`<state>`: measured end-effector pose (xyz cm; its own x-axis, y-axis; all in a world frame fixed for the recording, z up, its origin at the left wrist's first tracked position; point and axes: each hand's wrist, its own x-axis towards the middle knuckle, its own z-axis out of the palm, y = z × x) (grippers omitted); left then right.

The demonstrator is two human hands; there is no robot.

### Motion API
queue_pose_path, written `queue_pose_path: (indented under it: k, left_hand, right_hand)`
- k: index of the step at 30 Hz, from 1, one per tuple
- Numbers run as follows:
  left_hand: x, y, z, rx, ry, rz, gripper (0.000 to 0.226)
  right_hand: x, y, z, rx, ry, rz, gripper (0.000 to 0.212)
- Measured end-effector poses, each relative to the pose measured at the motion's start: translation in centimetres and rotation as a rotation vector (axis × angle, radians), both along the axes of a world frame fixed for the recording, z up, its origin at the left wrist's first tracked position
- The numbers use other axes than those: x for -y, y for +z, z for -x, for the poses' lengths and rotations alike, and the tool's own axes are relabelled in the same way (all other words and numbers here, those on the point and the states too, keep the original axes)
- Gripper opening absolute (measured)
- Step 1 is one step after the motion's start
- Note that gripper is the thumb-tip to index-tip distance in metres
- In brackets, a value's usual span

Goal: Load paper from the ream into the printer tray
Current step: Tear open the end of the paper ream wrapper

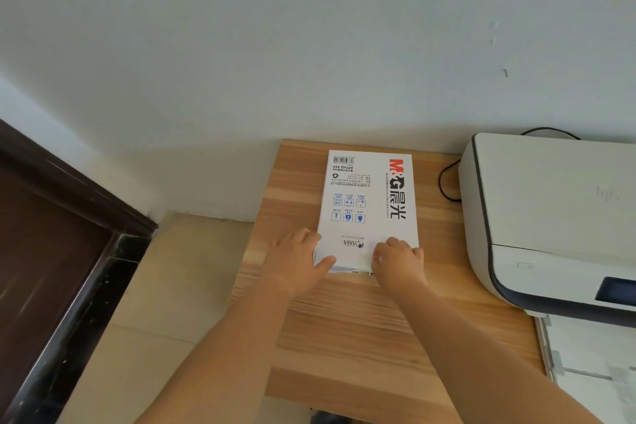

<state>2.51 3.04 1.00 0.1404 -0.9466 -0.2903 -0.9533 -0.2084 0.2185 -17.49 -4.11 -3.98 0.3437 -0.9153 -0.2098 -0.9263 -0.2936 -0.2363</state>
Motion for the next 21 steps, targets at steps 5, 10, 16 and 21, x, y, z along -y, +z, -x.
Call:
queue_pose_path:
  k: [5, 10, 16, 21]
  left_hand:
    - [-0.5, 0.2, -0.6, 0.012, 0.012, 0.008, 0.059]
    - [-0.7, -0.1, -0.2, 0.010, -0.002, 0.001, 0.061]
    - [-0.7, -0.4, 0.3, -0.002, -0.026, 0.010, 0.061]
    - [-0.7, -0.6, 0.5, -0.008, -0.053, -0.011, 0.064]
  right_hand:
    - [-2.0, -0.6, 1.2, 0.146, 0.042, 0.125, 0.007]
    - [-3.7, -1.4, 1.3, 0.125, 0.101, 0.227, 0.013]
    - [-6.1, -2.8, 1.9, 0.061, 0.166, 0.261, 0.014]
    - [-8.3, -4.2, 2.5, -0.010, 0.179, 0.211, 0.017]
